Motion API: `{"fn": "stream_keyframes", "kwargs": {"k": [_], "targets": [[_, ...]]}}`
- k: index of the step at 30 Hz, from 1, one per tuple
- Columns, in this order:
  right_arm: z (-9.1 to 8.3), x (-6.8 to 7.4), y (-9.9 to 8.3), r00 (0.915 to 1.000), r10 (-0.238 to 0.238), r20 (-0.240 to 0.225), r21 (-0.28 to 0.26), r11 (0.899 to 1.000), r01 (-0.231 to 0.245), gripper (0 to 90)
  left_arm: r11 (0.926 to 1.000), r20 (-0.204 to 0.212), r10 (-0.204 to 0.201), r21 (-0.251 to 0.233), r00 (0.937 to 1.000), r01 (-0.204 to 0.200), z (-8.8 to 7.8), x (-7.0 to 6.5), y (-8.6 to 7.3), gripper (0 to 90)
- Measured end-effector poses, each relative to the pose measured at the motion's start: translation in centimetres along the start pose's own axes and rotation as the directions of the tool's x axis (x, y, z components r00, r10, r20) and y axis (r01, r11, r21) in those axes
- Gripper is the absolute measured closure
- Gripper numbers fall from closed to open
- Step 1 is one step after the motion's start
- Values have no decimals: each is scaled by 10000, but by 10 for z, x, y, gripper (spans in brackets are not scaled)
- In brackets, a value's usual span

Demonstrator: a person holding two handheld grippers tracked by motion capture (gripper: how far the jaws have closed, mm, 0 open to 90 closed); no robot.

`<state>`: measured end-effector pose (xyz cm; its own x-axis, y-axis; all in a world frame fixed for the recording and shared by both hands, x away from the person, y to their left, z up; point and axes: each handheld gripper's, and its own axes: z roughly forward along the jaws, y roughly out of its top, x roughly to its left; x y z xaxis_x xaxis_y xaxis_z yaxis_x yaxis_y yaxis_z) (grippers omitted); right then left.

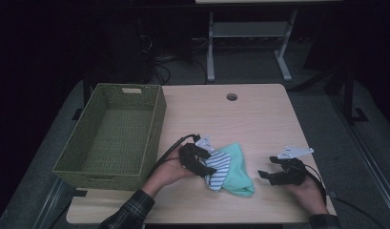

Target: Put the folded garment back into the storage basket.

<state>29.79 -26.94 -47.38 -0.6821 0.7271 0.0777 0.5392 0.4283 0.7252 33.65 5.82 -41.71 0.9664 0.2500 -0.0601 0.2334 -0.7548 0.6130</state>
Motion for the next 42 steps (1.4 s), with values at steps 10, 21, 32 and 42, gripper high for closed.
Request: {"fn": "stream_keyframes", "kwargs": {"k": [10, 21, 32, 42], "targets": [[9, 0, -3, 9981, -70, 605, 204, 9998, 58, 71, 9991, 185, 253, 332, 9995, -259, 11, 1, 13, 201], [10, -1, -4, 9979, -24, 648, 232, 9997, 9, 38, 9925, 369, 516, 1089, 9980, -554, 29, -1, 11, 134], [10, -1, -4, 9979, -15, 651, 238, 9997, -1, 37, 9893, 325, 493, 1357, 9983, -533, 47, -5, 6, 127], [10, -1, -4, 9979, -22, 647, 232, 9997, 7, 37, 9869, 207, 608, 1487, 9979, -632, 52, -6, 5, 124]]}}
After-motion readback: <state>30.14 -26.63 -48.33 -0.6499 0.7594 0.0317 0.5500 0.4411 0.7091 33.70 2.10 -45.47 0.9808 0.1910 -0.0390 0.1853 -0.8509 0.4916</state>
